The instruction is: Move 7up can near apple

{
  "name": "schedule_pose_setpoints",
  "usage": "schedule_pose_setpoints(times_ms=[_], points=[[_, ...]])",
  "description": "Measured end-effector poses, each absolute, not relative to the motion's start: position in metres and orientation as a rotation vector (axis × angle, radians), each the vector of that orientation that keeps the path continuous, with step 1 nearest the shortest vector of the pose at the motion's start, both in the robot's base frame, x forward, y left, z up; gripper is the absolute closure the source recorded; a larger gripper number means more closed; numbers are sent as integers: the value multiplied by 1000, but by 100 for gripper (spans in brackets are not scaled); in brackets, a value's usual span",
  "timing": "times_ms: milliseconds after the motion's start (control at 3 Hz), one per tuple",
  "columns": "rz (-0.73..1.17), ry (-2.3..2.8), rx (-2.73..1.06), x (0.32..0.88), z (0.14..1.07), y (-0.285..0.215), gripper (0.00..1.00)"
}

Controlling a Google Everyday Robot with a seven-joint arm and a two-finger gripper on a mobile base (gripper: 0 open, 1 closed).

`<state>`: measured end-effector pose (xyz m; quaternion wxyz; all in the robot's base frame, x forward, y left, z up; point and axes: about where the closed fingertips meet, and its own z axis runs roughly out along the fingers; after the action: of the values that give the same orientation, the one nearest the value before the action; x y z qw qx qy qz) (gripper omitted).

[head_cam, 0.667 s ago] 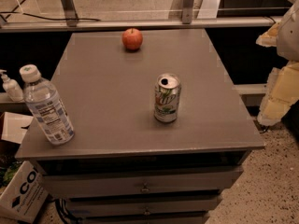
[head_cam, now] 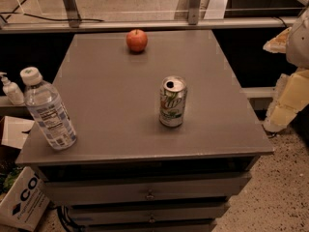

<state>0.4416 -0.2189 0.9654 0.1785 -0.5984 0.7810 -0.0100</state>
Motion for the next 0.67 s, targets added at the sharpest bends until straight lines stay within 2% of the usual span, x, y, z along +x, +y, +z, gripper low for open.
schedule_pose_setpoints(times_ms=[667], points=[[304, 2082, -1541, 463, 919, -213, 0]])
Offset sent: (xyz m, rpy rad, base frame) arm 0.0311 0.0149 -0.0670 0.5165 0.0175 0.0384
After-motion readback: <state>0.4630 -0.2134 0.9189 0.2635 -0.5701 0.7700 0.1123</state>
